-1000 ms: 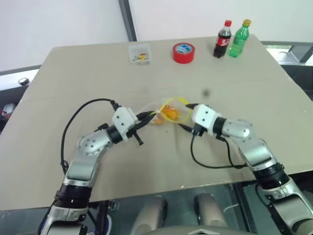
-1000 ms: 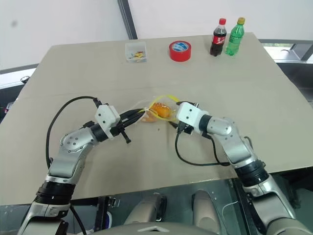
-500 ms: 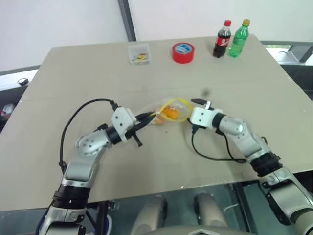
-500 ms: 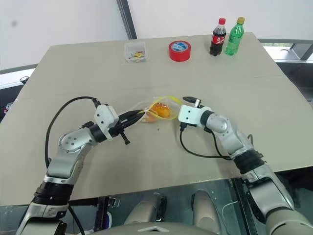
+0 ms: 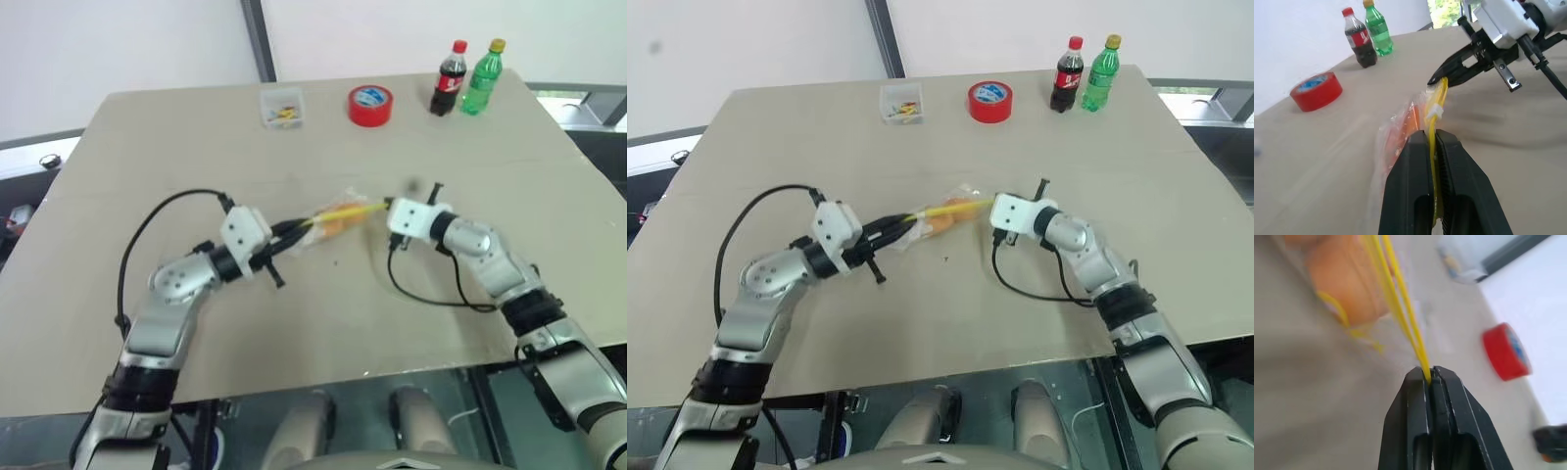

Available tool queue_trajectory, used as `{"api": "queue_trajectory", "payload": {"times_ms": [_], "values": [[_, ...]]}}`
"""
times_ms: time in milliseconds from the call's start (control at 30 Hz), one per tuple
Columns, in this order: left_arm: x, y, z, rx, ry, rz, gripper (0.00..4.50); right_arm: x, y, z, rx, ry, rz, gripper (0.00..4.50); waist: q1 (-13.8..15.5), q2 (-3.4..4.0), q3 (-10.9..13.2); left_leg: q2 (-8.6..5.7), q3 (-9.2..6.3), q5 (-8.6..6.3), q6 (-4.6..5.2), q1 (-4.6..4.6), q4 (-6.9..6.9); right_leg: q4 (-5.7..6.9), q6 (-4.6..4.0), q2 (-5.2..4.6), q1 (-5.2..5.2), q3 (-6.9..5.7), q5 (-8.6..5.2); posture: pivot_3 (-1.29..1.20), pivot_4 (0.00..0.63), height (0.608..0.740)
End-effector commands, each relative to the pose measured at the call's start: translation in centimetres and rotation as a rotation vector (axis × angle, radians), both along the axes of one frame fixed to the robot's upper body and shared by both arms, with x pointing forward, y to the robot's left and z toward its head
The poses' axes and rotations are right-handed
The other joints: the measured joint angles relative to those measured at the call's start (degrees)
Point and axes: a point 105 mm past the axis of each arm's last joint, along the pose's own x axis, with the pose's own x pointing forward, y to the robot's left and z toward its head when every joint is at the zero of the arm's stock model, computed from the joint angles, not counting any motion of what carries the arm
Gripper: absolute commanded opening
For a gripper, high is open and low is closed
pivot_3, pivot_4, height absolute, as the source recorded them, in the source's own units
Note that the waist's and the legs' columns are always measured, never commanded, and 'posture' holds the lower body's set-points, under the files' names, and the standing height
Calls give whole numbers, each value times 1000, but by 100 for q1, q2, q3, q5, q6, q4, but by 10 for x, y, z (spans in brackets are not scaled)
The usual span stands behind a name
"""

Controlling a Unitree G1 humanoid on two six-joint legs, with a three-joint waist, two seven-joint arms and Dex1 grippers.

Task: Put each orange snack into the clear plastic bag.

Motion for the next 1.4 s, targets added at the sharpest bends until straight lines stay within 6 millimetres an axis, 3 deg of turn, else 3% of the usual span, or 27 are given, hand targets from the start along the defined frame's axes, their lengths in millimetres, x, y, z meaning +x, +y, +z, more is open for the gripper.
{"api": "queue_trajectory", "payload": {"times_ms": [33, 167, 367, 500, 600, 667, 767, 800, 833, 900, 967, 1100, 1200, 1400], "values": [[28, 9, 35, 14, -140, 65, 0, 18, -56, 60, 41, -170, -205, 104, 7, -1, 0, -1, 0, 0, 0, 0, 1, 0, 0, 0, 1, -1, 0, 0, 150, 740], [54, 3, 62, 46, -259, 80, 0, 15, -83, 96, 62, -269, -296, 104, -11, -4, -1, -2, -5, 0, 0, -9, -2, -16, 0, -4, 1, -8, 0, 0, 150, 740], [55, -9, 72, 50, -357, 16, 0, -6, -93, 108, 67, -328, -335, 104, -145, -4, 0, -1, 8, -1, 1, -20, -15, -21, 1, -7, -21, 3, -1, 0, 150, 740], [39, -19, 50, 101, -328, -79, 0, -28, -92, 82, 69, -252, -331, 104, -132, -3, -1, -1, 5, -1, 2, -22, -9, -14, 1, -7, -20, 1, -1, 0, 150, 740], [22, -22, 10, 140, -242, -121, 0, -52, -87, 29, 53, -93, -328, 104, -117, -1, -6, -1, 9, -1, 2, -9, -2, -2, 1, -4, -11, 7, 0, 0, 150, 740], [13, -24, -6, 135, -192, -127, 0, -69, -83, -2, 19, 8, -314, 104, -103, -1, -5, 3, 5, -1, 3, -5, -5, -2, 1, -2, -8, 6, -1, 0, 150, 740], [7, -25, -14, 129, -160, -121, 0, -85, -83, -21, 3, 100, -303, 104, -37, 0, -1, 1, 10, -1, 3, -8, 4, 2, 1, -2, -10, 9, 0, 0, 150, 740], [7, -26, -14, 128, -158, -121, 0, -87, -83, -22, 4, 110, -302, 650, -29, 0, -1, 0, 10, -1, 3, -8, 8, 6, 2, -2, -8, 9, 1, 0, 150, 740], [6, -27, -15, 126, -158, -120, 0, -90, -84, -23, 6, 117, -302, 827, -25, 1, -1, 0, 10, -2, 4, -6, 10, 8, 4, -2, -6, 9, 3, 0, 150, 740], [6, -30, -14, 125, -161, -120, 0, -96, -82, -23, 13, 138, -282, 1694, -6, 0, -2, 1, 10, -2, 5, 12, 11, 6, 7, -1, 12, 8, 12, 0, 150, 740], [6, -32, -10, 126, -180, -117, 0, -104, -76, -17, 7, 141, -233, 2629, 10, 1, -2, 2, 7, -9, 17, 33, 10, -1, 8, 1, 37, 3, 12, 0, 150, 740], [6, -34, -7, 145, -226, -94, 0, -121, -36, 5, -16, 144, -15, 2629, -18, -1, 0, 2, 6, -8, 14, 35, 11, -10, 8, 0, 43, 1, 12, 0, 150, 740], [3, -37, -7, 185, -277, -99, 0, -117, 0, 18, -31, 107, 102, 2629, -33, -4, 1, 9, 9, -6, 11, 46, 9, -9, 8, 6, 49, 2, 12, 0, 150, 740], [-2, -36, -11, 183, -277, -108, 0, -106, 43, 25, -75, 73, 224, 2629, 27, -7, 3, 5, 3, -3, 5, 61, -1, -29, 7, 0, 71, -4, 11, 0, 150, 740]]}}
